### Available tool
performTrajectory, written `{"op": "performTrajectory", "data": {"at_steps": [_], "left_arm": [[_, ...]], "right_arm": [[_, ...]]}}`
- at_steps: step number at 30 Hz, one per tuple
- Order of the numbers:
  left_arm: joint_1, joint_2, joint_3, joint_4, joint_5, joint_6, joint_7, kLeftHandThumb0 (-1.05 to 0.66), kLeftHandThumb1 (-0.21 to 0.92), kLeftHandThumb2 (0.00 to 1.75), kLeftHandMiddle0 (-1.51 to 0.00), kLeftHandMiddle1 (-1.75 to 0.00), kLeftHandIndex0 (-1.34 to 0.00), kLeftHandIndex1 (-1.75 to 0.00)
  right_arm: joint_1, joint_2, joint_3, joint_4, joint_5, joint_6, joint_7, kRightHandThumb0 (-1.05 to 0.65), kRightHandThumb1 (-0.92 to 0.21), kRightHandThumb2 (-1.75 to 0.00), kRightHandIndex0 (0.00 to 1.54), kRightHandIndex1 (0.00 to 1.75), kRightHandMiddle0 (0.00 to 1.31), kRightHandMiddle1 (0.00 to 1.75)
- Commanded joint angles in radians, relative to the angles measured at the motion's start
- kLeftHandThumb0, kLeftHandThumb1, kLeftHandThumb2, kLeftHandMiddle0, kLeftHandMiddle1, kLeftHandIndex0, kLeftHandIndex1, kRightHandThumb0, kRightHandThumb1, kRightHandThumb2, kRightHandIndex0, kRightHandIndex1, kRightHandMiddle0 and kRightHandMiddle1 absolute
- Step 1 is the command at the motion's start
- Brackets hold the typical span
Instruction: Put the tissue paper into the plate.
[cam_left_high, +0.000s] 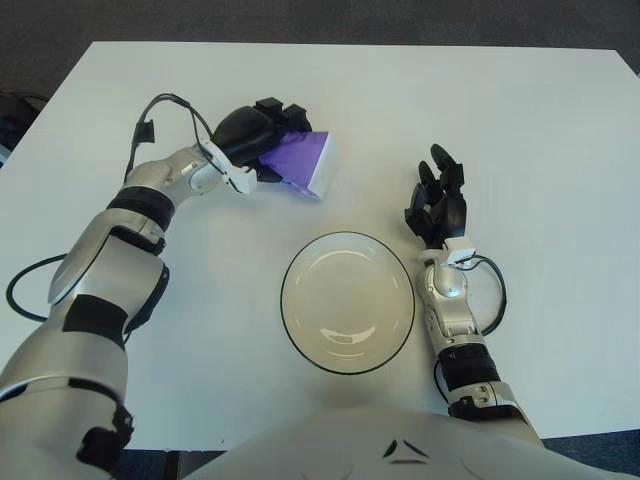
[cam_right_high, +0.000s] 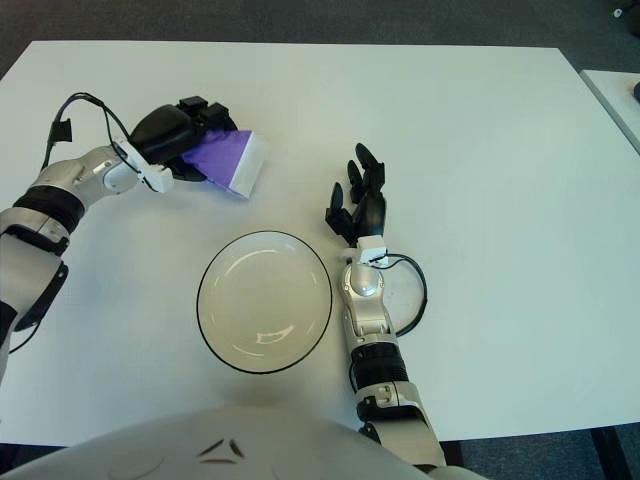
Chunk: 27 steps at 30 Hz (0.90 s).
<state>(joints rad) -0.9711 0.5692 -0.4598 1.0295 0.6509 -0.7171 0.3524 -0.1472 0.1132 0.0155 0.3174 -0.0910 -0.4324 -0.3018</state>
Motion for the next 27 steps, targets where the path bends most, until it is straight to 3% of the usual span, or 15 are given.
{"op": "performTrajectory", "data": {"at_steps": [1,4,11,27], "left_arm": [[0.032,0.018,0.1,-0.093,-0.124,-0.056,-0.05,0.0,0.11,1.56,-0.76,-1.74,-0.54,-1.75],[0.092,0.018,0.156,-0.221,-0.245,-0.071,-0.165,0.0,0.11,1.56,-0.77,-1.72,-0.54,-1.75],[0.153,0.016,0.206,-0.365,-0.339,-0.042,-0.312,0.0,0.1,1.56,-0.8,-1.69,-0.55,-1.75],[0.255,0.025,0.231,-0.64,-0.605,-0.018,-0.721,0.0,0.08,1.56,-0.82,-1.65,-0.56,-1.75]], "right_arm": [[0.123,-0.005,-0.021,0.144,0.003,0.081,0.002,-0.66,-0.92,-0.7,0.32,0.0,0.0,0.56],[0.119,-0.006,-0.023,0.15,0.005,0.08,0.003,-0.67,-0.92,-0.7,0.31,0.0,0.0,0.55],[0.117,-0.006,-0.023,0.154,0.004,0.084,0.001,-0.68,-0.92,-0.69,0.31,0.0,0.0,0.52],[0.104,-0.002,-0.026,0.173,0.01,0.087,0.004,-0.67,-0.92,-0.68,0.31,0.0,0.0,0.5]]}}
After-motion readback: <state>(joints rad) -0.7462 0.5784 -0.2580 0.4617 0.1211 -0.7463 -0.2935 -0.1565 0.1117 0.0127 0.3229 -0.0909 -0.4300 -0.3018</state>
